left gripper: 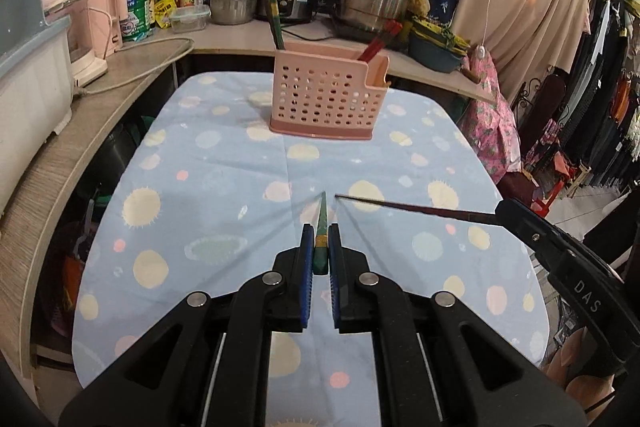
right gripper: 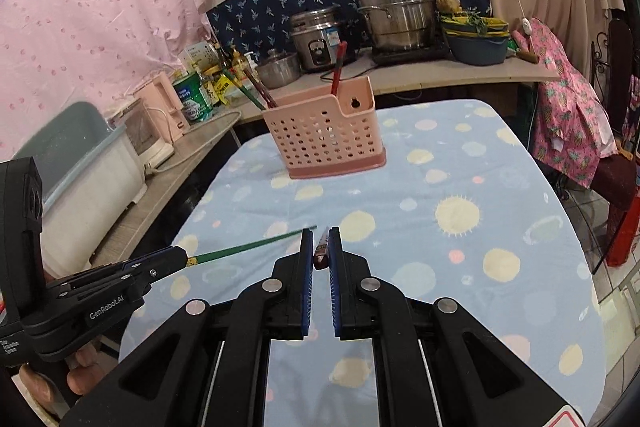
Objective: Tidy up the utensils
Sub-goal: 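Lift both chopsticks and carry them over the pink basket, then lower the chopsticks into the basket and open both grippers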
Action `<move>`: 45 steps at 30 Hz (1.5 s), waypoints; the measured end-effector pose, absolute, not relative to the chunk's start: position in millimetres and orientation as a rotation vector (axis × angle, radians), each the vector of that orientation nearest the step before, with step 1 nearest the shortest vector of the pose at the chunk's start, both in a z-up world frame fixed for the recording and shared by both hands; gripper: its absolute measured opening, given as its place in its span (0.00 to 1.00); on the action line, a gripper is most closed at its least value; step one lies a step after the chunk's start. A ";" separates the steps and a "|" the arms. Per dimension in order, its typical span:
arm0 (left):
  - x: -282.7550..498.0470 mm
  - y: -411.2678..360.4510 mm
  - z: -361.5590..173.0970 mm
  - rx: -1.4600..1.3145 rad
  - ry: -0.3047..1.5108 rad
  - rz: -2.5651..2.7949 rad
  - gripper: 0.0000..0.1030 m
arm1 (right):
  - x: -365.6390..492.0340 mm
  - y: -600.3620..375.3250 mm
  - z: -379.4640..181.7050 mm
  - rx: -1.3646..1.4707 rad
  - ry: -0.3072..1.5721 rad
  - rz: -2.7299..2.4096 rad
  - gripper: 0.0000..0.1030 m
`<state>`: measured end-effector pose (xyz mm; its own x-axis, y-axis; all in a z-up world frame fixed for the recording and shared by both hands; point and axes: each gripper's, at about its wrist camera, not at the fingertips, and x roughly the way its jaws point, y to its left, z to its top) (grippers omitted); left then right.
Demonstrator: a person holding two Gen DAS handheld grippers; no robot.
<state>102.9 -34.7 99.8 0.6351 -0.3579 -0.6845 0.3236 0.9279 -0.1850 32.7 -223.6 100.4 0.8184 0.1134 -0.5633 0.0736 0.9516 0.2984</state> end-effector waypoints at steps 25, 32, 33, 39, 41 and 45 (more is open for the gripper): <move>211.4 -39.9 219.9 -0.106 0.562 -0.335 0.07 | 125.7 -248.7 185.9 0.364 0.441 0.044 0.07; 245.4 -43.0 273.6 -0.147 0.444 -0.316 0.07 | 161.5 -260.9 227.4 0.394 0.338 0.047 0.07; 250.0 -43.6 280.3 -0.154 0.424 -0.315 0.07 | 167.5 -263.4 233.9 0.400 0.322 0.046 0.07; 277.8 -46.8 307.4 -0.188 0.327 -0.304 0.07 | 204.2 -274.3 265.7 0.425 0.229 0.029 0.07; 287.2 -49.0 308.3 -0.187 0.316 -0.292 0.07 | 215.6 -276.9 269.3 0.428 0.212 0.024 0.07; 309.1 -52.8 298.7 -0.191 0.333 -0.277 0.07 | 238.8 -283.2 267.9 0.435 0.192 0.017 0.07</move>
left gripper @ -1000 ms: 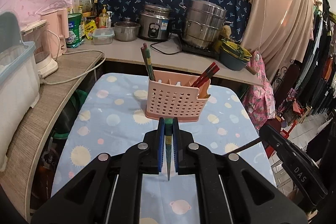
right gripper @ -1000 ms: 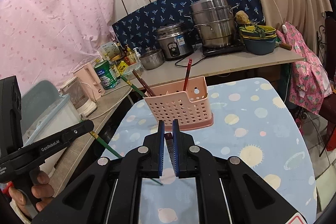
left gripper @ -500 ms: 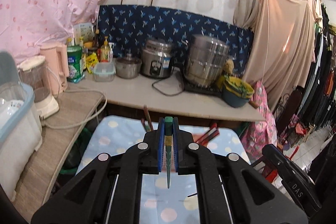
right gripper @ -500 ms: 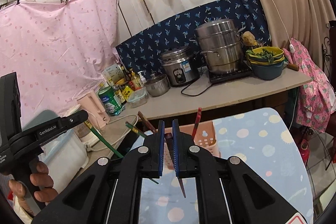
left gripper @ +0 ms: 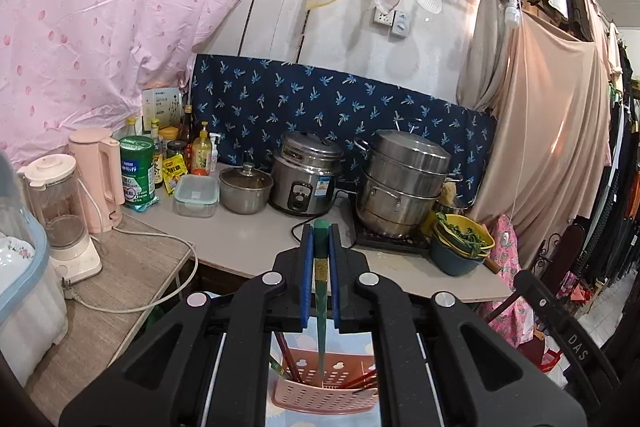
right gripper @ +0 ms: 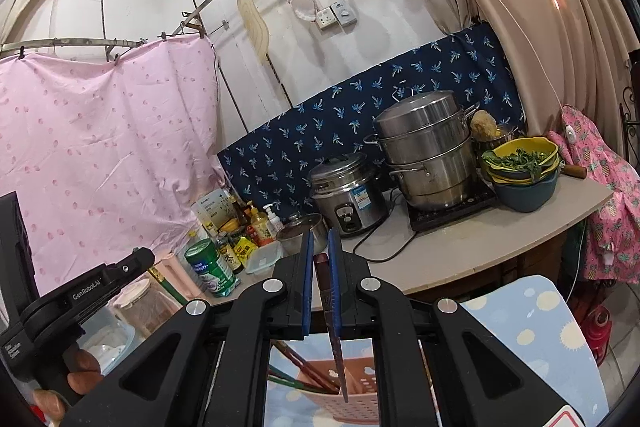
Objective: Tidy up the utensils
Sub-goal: 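Lower the chopsticks into the basket and open both grippers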
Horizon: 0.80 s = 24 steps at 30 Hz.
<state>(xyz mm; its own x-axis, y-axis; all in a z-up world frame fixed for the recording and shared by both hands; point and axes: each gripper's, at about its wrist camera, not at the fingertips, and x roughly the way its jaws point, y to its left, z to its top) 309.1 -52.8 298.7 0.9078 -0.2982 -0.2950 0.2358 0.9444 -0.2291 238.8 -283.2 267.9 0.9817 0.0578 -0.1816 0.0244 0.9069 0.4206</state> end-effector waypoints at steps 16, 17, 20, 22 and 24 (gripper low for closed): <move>350.3 -64.3 239.9 -0.167 0.434 -0.260 0.07 | 289.6 -279.7 205.3 0.406 0.349 -0.020 0.07; 351.4 -65.2 236.7 -0.162 0.441 -0.258 0.07 | 291.1 -279.1 202.8 0.405 0.357 -0.021 0.07; 353.9 -68.5 227.4 -0.146 0.465 -0.268 0.07 | 293.3 -278.0 196.4 0.397 0.380 -0.025 0.07; 353.1 -70.4 223.2 -0.134 0.467 -0.265 0.07 | 294.3 -277.4 193.1 0.395 0.397 -0.026 0.08; 352.4 -72.1 221.2 -0.124 0.471 -0.268 0.08 | 293.4 -276.4 191.7 0.389 0.403 -0.024 0.08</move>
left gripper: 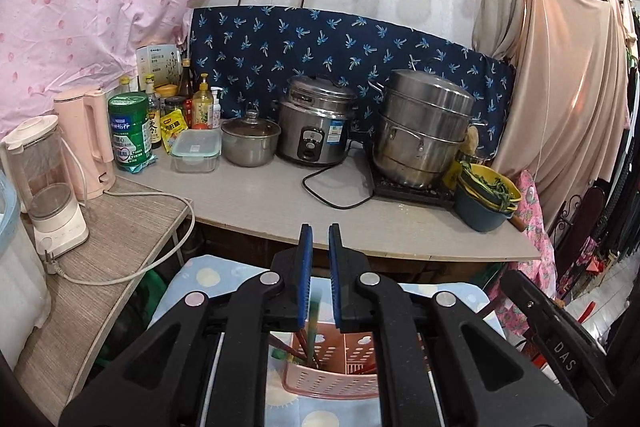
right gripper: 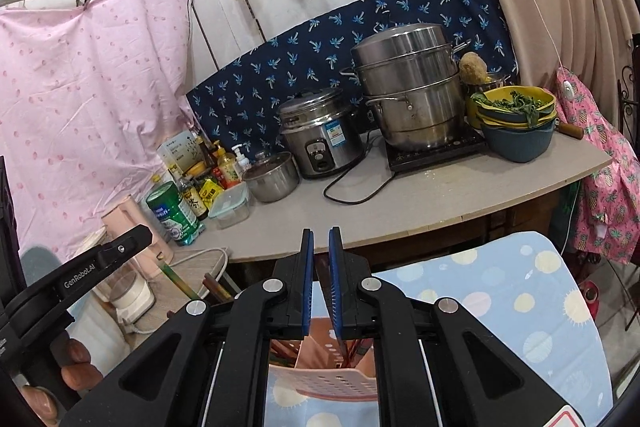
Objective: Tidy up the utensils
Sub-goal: 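Lower the chopsticks into the basket and open both grippers, then withdraw both open grippers up and away from the basket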
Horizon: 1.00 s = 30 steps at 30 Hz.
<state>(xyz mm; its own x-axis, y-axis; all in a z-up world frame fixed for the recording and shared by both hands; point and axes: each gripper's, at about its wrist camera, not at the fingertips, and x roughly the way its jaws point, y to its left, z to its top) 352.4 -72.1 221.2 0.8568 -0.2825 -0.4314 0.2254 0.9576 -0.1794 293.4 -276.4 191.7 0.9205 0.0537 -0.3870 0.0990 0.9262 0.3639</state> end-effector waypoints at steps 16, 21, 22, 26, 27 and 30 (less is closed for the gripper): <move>312.3 -64.6 218.2 -0.092 0.487 -0.224 0.69 | 251.1 -267.3 193.0 0.378 0.404 -0.034 0.30; 293.2 -63.0 216.4 -0.074 0.492 -0.215 0.74 | 232.3 -260.3 188.3 0.370 0.423 -0.028 0.35; 289.1 -62.8 216.2 -0.067 0.489 -0.209 0.76 | 227.8 -258.2 187.2 0.365 0.425 -0.028 0.38; 272.1 -62.9 213.7 -0.043 0.486 -0.198 0.77 | 211.5 -250.1 183.5 0.339 0.436 -0.032 0.44; 268.6 -63.5 213.2 -0.038 0.487 -0.196 0.78 | 207.9 -248.2 182.8 0.331 0.439 -0.035 0.47; 255.2 -63.7 209.5 -0.022 0.486 -0.183 0.82 | 196.1 -242.2 180.1 0.301 0.447 -0.042 0.50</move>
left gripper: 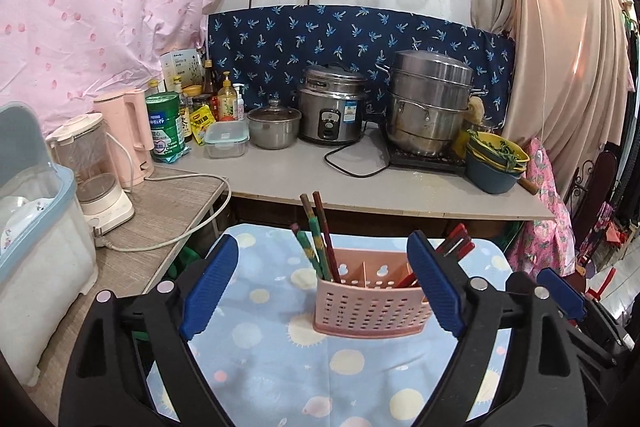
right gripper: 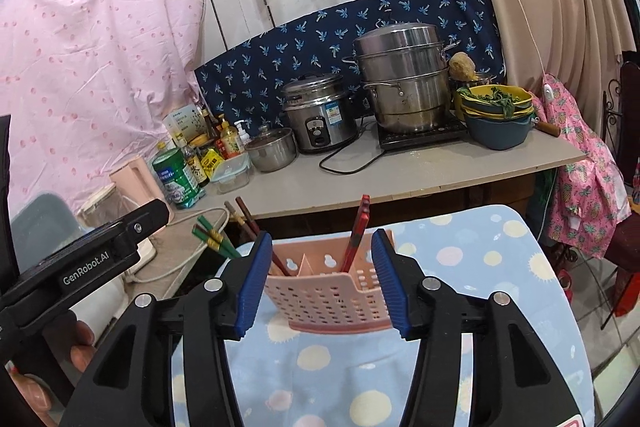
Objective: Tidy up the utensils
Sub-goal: 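Withdraw both open grippers up and away from the basket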
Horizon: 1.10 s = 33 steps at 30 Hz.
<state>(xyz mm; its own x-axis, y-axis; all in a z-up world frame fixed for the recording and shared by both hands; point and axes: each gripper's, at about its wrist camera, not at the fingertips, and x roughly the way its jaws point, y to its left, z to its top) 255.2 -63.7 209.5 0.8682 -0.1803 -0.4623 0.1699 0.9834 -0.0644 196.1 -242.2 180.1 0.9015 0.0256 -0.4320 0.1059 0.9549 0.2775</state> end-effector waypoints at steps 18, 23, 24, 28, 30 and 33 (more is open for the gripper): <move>199.1 -61.1 162.1 0.032 0.578 -0.150 0.89 | 135.5 -236.0 146.6 0.236 0.548 -0.115 0.62; 191.4 -55.6 152.1 0.020 0.614 -0.150 0.90 | 123.7 -234.4 140.6 0.220 0.568 -0.127 0.67; 189.6 -54.6 150.1 0.019 0.622 -0.149 0.90 | 121.1 -233.6 139.3 0.215 0.573 -0.128 0.68; 184.0 -52.1 143.0 0.030 0.647 -0.141 0.90 | 113.2 -229.6 134.1 0.194 0.590 -0.143 0.74; 180.3 -52.5 139.8 0.037 0.657 -0.138 0.90 | 109.7 -227.9 131.6 0.188 0.598 -0.144 0.77; 176.0 -50.9 134.9 0.033 0.677 -0.138 0.90 | 104.9 -222.2 126.9 0.169 0.611 -0.149 0.81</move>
<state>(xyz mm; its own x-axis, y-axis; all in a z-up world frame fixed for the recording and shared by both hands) 176.0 -50.9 134.9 0.7704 -0.1168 -0.6267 0.1383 0.9903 -0.0146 104.9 -222.2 126.9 0.8089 -0.0890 -0.5812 0.1885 0.9755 0.1131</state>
